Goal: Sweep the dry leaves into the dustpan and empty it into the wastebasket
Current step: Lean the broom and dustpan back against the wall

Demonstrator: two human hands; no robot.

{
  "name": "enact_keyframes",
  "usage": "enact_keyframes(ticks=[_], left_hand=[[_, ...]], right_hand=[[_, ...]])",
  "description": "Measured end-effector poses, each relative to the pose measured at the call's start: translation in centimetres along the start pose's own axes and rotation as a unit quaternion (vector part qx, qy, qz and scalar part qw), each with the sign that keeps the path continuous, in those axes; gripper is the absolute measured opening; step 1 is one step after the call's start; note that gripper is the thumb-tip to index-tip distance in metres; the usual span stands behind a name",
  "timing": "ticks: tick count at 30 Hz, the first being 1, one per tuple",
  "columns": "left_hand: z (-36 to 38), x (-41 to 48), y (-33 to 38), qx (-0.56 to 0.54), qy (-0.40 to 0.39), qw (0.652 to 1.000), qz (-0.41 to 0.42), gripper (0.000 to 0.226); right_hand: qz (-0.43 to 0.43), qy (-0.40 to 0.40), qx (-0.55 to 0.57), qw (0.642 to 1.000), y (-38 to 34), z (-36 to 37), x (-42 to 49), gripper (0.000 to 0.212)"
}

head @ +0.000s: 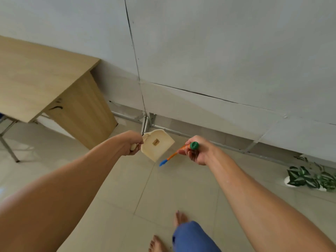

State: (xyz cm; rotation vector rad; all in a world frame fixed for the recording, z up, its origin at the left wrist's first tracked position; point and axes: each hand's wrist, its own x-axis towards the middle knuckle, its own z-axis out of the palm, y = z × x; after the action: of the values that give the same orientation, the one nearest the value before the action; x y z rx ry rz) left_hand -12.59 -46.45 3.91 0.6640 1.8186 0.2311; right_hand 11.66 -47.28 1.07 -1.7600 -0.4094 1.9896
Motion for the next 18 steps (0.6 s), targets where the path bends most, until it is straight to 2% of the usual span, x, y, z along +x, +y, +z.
enact_keyframes(ticks=[2, 7, 10, 15, 18], left_hand=[[-1.0, 2.6, 2.6, 0.02, -0.004, 1.0, 0.013, 0.016], [-3.0, 10.0, 9.8, 0.06, -0.017, 0.998, 0.013, 0.007], [-3.2, 14.4, 14.7, 0.074, -0.026, 0.997, 0.018, 0.021], [-3.1, 18.3, 21.5, 0.052, -0.051, 0.997, 0.036, 0.033], [-2.6, 18.8, 24.9, 0.038, -0.056, 0.996, 0.053, 0.019]], right_hand=[[-0.001, 0.002, -0.008, 1.0, -2.6, 1.4, 2.0, 0.013], [0.003, 0.016, 0.006, 1.0, -8.8, 4.0, 6.7, 0.01], [-0.014, 0.026, 0.04, 0.999, -12.8, 5.0, 9.0, 0.017], [-0.119, 0.052, 0.069, 0.989, -18.1, 6.9, 10.1, 0.031], [-0.164, 0.051, 0.078, 0.982, -20.5, 7.0, 10.4, 0.037]])
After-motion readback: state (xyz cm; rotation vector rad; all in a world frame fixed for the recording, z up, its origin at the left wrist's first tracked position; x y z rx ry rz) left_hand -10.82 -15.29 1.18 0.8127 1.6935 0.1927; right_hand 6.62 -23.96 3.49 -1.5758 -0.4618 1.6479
